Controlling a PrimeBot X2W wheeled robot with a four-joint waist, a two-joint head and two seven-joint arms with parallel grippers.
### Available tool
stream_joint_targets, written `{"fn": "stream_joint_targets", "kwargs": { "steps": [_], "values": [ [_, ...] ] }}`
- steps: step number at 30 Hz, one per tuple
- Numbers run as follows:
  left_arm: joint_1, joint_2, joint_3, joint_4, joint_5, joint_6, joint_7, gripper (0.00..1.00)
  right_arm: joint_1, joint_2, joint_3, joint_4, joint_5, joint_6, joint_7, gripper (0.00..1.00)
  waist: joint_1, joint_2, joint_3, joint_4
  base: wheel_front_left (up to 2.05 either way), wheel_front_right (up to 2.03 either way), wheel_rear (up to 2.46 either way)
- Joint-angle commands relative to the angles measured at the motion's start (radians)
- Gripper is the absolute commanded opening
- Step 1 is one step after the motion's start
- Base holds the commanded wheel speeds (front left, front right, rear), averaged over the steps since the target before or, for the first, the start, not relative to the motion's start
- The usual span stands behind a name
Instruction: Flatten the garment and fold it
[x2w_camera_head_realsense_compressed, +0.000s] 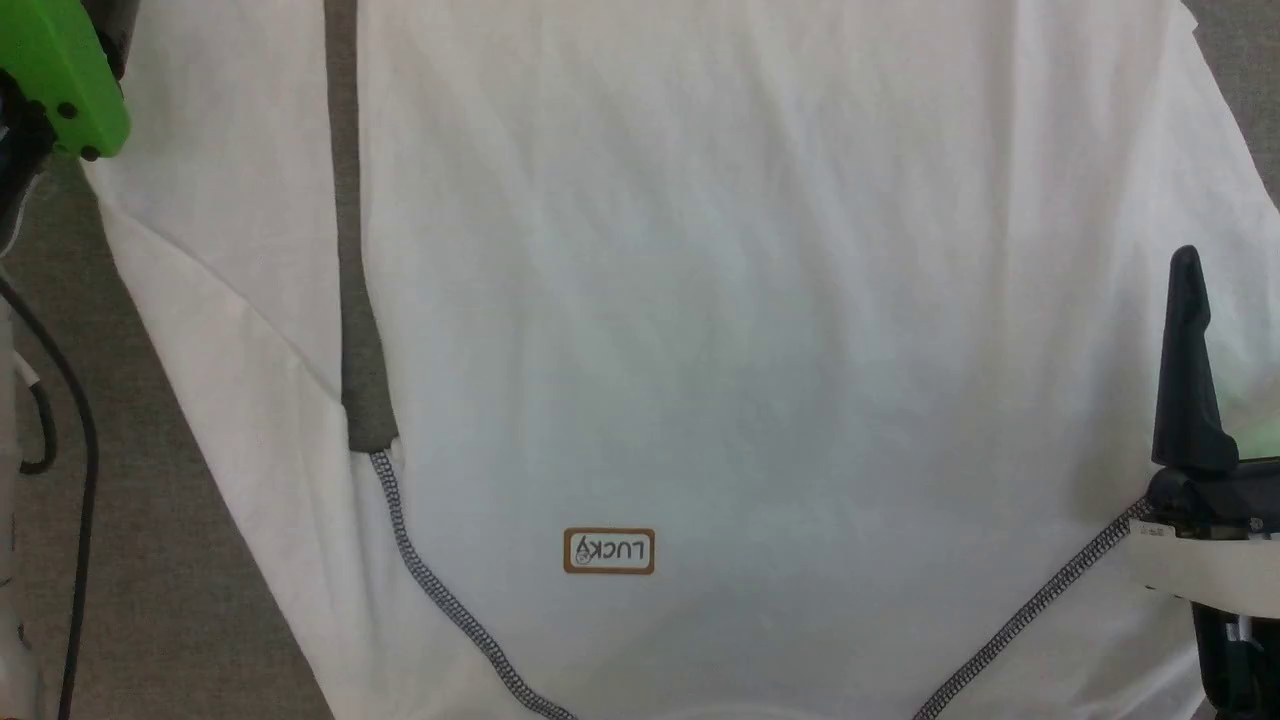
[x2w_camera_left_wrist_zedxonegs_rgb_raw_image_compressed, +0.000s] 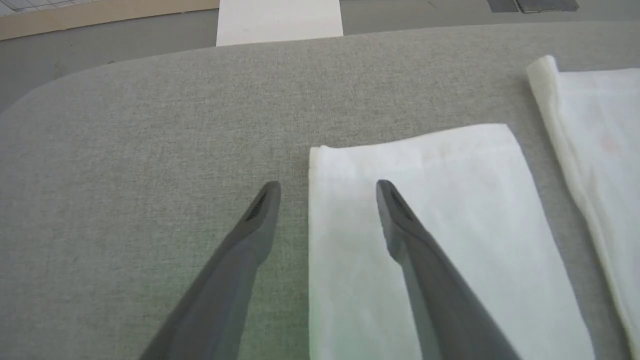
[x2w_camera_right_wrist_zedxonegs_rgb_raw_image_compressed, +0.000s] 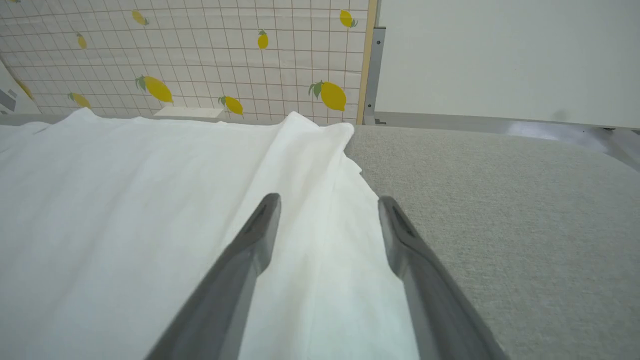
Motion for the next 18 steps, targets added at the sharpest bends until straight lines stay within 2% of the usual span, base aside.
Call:
{"fn": "stream_joint_targets", "kwargs": {
  "steps": [1, 7, 8, 9, 10, 18],
  "values": [
    [-0.015, 0.011, 0.005, 0.008, -0.01, 0.008, 0.002, 1.0, -0.02, 0.001, -0.001, 0.0, -0.002, -0.002, -0.007, 1.0, -0.0002, 0.0, 0.031, -0.025, 0.0, 0.0, 0.0],
    [-0.007, 0.016, 0.015, 0.036, -0.016, 0.028, 0.005, 1.0, -0.024, 0.001, -0.013, -0.003, -0.004, -0.002, -0.008, 1.0, -0.0002, 0.0, 0.058, -0.036, 0.0, 0.0, 0.0],
    [-0.006, 0.014, 0.016, 0.041, -0.02, 0.03, 0.009, 0.97, -0.024, 0.001, -0.016, -0.004, -0.004, -0.002, -0.009, 1.0, -0.0002, 0.0, 0.061, -0.035, 0.0, 0.0, 0.0],
    [-0.004, 0.011, 0.016, 0.045, -0.025, 0.03, 0.011, 0.09, -0.025, 0.001, -0.018, -0.005, -0.004, -0.002, -0.009, 1.0, -0.0002, 0.0, 0.064, -0.034, 0.0, 0.0, 0.0],
    [-0.002, 0.008, 0.015, 0.05, -0.031, 0.029, 0.016, 0.0, -0.026, 0.001, -0.021, -0.006, -0.005, -0.002, -0.009, 1.0, -0.0002, 0.0, 0.065, -0.032, 0.0, 0.0, 0.0],
    [-0.001, -0.007, 0.038, 0.057, -0.078, 0.025, -0.003, 0.0, -0.044, 0.001, -0.022, 0.0, -0.019, -0.002, -0.002, 1.0, -0.0002, 0.0, 0.04, -0.009, 0.0, 0.0, 0.0]
  ]
}}
